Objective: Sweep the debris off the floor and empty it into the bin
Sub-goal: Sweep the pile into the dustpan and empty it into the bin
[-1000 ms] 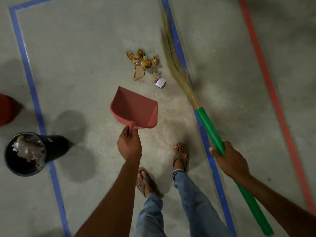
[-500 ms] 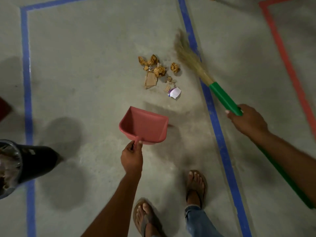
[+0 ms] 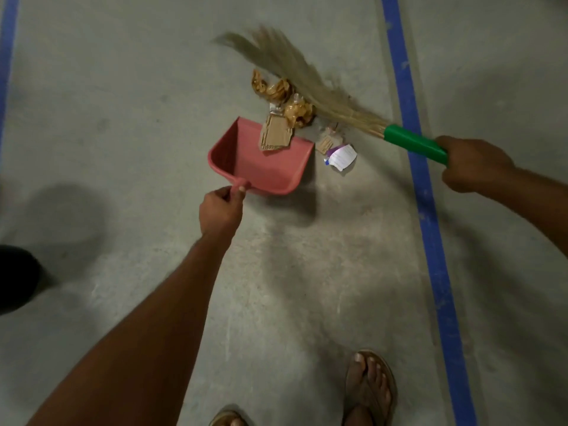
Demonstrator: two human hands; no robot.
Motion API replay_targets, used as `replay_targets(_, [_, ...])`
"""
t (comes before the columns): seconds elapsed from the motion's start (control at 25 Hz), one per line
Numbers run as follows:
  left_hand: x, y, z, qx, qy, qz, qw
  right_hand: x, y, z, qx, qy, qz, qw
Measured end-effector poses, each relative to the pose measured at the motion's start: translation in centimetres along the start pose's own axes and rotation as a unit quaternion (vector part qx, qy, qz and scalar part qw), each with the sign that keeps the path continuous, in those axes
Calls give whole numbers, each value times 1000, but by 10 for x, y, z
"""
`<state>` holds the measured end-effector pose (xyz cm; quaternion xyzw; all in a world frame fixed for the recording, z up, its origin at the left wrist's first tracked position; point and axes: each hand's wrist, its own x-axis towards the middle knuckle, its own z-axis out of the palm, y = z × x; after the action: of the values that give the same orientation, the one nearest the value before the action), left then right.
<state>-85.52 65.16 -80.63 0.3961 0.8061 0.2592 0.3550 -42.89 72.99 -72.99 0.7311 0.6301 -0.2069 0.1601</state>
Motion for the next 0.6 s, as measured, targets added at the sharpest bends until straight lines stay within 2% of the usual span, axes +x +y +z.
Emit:
replay_targets(0.16, [13,-6,-1,-15,-37,10,999,-56,35,37,-50,0,-26,998])
replay_targets(0.32, [6,-12,-9,-58,-80,1,995,-119,73,68,-44,56,-59,996])
replay_targets(0.52, [-14,-24,-26,-73,-114,12,991,-156,145,103,67,56,84,993])
replay_targets(0.6, [-29,-30,-38,-76,-135,4,988,-148,191,123,103,77,110,986])
